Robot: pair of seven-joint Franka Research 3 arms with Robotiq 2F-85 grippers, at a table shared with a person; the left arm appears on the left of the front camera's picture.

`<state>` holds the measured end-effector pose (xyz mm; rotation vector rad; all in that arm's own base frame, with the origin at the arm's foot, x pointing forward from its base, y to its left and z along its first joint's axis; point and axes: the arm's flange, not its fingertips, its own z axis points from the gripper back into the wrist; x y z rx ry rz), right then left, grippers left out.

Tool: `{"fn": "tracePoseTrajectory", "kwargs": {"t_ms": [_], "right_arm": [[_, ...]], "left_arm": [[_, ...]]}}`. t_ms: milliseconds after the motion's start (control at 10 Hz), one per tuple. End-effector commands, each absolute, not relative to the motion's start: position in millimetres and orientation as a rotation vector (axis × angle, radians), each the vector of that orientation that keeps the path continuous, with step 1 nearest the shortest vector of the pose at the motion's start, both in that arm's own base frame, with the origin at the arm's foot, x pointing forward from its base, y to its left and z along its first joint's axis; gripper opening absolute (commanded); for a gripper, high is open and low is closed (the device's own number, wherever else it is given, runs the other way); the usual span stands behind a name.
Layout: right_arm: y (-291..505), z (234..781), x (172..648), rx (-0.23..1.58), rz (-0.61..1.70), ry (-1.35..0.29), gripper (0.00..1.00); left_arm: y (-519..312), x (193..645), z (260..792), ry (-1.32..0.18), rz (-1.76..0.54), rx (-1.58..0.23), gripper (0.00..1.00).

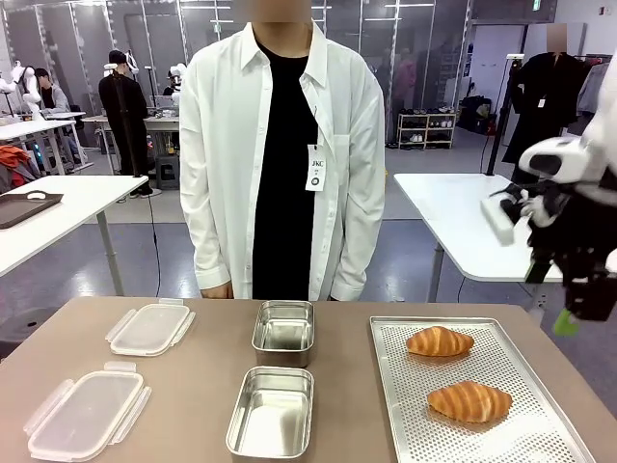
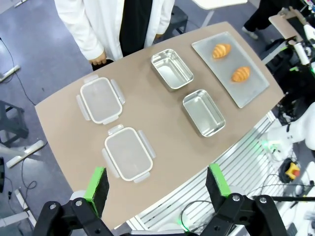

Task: Place the bread into the airtight container.
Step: Pick up a Butter Roll and place it into an empty Airtight Container.

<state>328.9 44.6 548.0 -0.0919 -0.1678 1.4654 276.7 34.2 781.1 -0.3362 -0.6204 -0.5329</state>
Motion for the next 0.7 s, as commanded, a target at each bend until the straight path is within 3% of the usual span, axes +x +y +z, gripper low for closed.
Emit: {"fn": "tracePoseTrajectory", "kwargs": {"t_ms": [0,200,600], "right_arm": [[46.1,513.3,342.7,-0.130,1.471,-0.175,1.00],[50.5,483.5,355.2,-0.054,1.479,-0.158,1.00],[53.1,432.5,378.7,-0.089,1.421,-0.142,1.00]], "left_arm": [[34.7,276.6,783.0,-0.621,-0.556,-0.329,1.00],[34.7,276.6,783.0,-0.621,-0.556,-0.329,1.00],[34.7,276.6,783.0,-0.621,-0.556,-0.329,1.00]]}}
